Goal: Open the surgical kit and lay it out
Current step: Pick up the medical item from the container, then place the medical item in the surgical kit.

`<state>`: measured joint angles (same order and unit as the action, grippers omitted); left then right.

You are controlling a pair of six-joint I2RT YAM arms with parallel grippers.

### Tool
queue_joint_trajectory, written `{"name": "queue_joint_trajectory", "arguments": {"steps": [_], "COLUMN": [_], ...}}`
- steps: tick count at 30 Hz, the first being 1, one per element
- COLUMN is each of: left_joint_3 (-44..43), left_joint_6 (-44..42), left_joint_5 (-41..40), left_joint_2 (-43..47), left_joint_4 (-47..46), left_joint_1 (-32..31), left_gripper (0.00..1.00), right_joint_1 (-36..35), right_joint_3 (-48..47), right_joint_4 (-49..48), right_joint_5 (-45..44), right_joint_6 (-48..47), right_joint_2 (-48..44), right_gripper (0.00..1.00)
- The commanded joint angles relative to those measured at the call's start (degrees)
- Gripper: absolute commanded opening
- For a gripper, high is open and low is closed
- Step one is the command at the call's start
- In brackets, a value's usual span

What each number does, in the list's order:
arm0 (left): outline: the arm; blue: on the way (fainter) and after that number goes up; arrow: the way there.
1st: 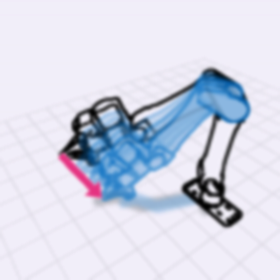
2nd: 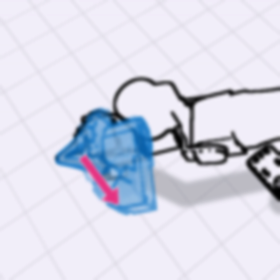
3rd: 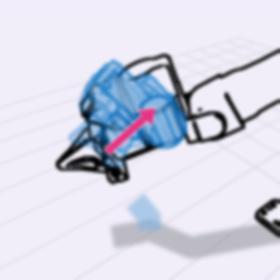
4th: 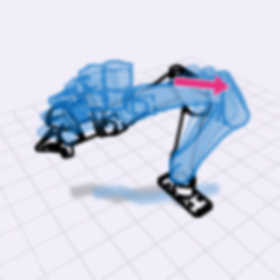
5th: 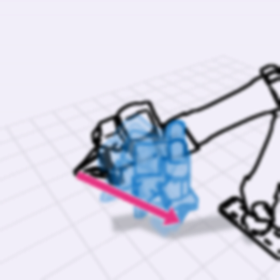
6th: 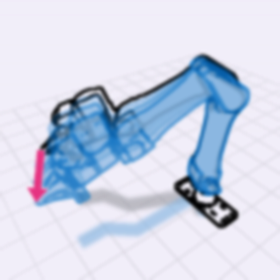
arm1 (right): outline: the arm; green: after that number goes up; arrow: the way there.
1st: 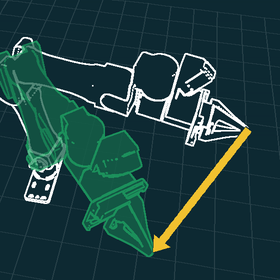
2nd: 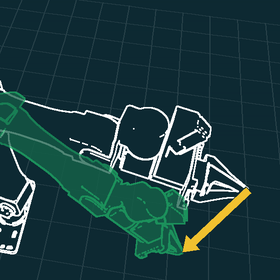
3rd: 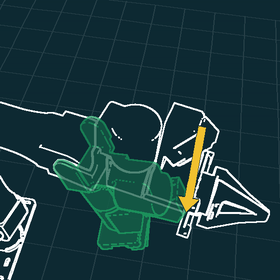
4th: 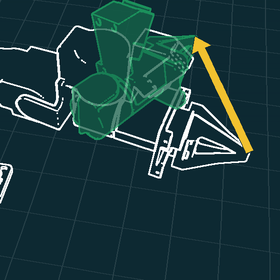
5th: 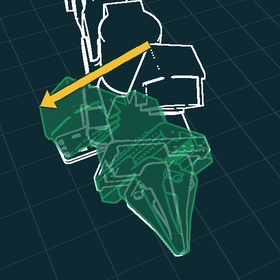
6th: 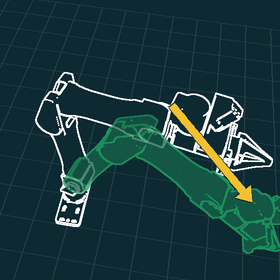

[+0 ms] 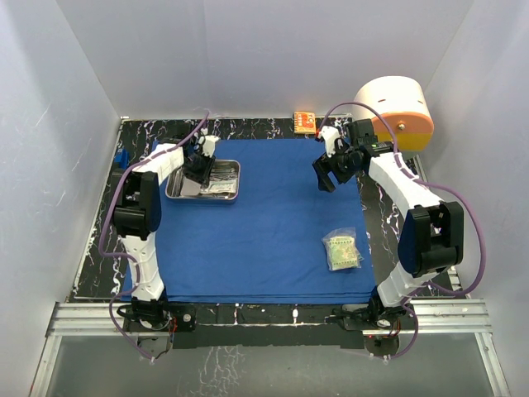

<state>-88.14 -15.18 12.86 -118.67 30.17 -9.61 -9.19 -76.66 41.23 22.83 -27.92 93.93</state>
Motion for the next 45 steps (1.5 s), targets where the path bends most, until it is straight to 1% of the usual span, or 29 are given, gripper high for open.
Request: {"name": "queue_joint_trajectory", "arguments": {"steps": [1, 6, 7, 14, 21, 26, 32, 37, 41, 45], "left_joint_3": [-1.68, -3.38, -3.62, -7.51, -12.32, -15.85, -16.61, -17.56, -15.8, -14.12], "left_joint_6": [0.09, -1.43, -1.63, -4.04, -7.9, -10.55, -11.63, -13.82, -14.64, -13.64], "left_joint_5": [2.19, 1.82, 1.82, 1.88, 1.81, 5.81, 8.57, 11.68, 13.48, 16.88], "left_joint_2": [-1.63, -1.24, -0.95, 0.97, 5.55, 9.17, 17.57, 22.18, 24.27, 24.14], "left_joint_4": [2.26, 4.21, 4.49, 8.05, 12.08, 17.14, 16.66, 18.32, 17.73, 16.79], "left_joint_1": [-0.63, -0.62, -0.57, -0.66, -0.67, -0.67, -1.74, -5.22, -10.41, -15.38], "left_gripper": [0.19, 0.02, 0.0, 0.0, 0.0, 0.0, 0.0, 0.0, 0.0, 0.0], "right_joint_1": [0.49, 0.49, 0.56, 0.5, 0.54, 0.49, 0.49, 0.56, 0.9, 1.9], "right_joint_3": [0.57, 0.89, 0.79, -0.08, -1.9, -4.44, -3.29, -1.51, -0.67, 0.3], "right_joint_4": [-2.63, -2.74, -2.74, -2.8, -4.22, -4.32, -6.65, -7.58, -8.26, -8.26], "right_joint_5": [1.02, 1.38, 1.46, 1.12, 1.32, 3.47, 2.33, 0.09, -4.13, -8.05], "right_joint_6": [0.64, 0.73, 0.76, 1.09, 1.56, 1.82, 2.32, 3.43, 6.5, 9.79], "right_joint_2": [-2.13, -1.97, -1.87, -2.08, -3.11, -3.15, -5.13, -6.12, -5.28, -4.43], "right_gripper": [0.77, 0.77, 0.77, 0.76, 0.75, 0.74, 0.72, 0.72, 0.72, 0.72]}}
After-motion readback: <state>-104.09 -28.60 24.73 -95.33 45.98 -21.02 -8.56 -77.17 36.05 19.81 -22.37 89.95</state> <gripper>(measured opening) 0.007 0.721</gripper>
